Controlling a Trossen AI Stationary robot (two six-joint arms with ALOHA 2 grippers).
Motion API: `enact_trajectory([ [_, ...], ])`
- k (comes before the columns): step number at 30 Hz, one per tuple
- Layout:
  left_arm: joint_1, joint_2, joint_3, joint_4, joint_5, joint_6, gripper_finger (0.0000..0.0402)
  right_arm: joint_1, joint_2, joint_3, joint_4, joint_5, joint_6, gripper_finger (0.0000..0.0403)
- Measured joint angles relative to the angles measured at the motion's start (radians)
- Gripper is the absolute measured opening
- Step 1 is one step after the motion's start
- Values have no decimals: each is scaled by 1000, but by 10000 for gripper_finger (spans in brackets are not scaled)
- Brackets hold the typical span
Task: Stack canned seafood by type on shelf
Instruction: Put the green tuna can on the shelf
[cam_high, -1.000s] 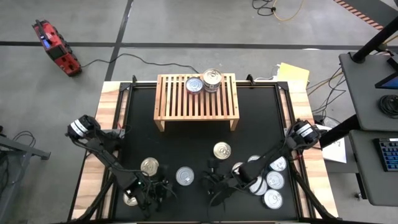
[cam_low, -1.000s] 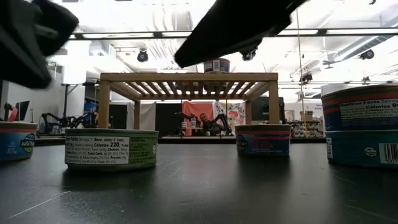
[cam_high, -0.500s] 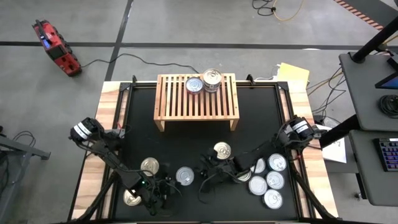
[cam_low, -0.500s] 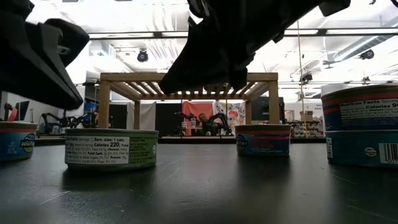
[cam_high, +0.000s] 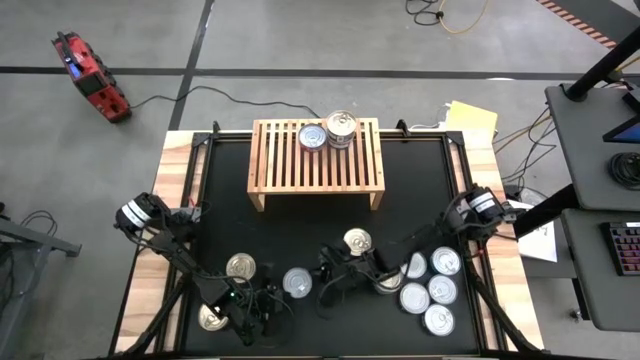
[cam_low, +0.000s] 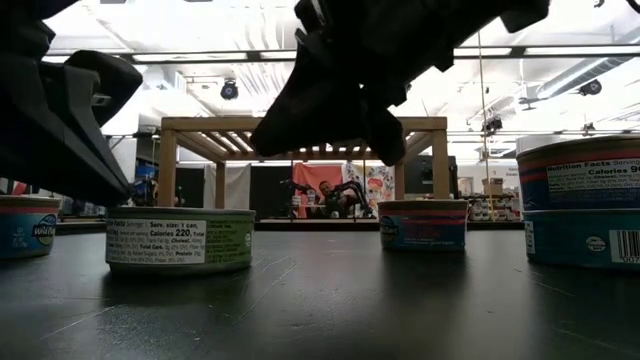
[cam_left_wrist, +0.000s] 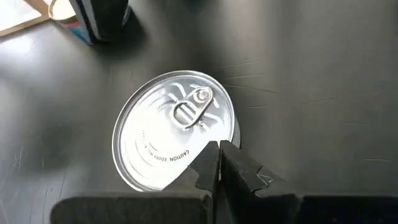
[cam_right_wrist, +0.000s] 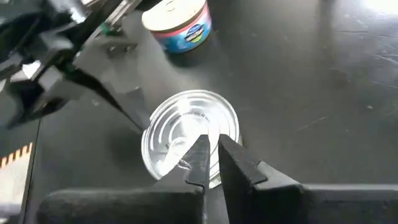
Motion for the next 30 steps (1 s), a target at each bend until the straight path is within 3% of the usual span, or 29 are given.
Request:
enact_trajectory([
  [15,-26,4,-11,-19,-15,-62,0,-11,29,7,4,-8,82,182],
  [30,-34,5,-14,-11,-18,-98,0,-17,61,45,6,-51,92,234],
])
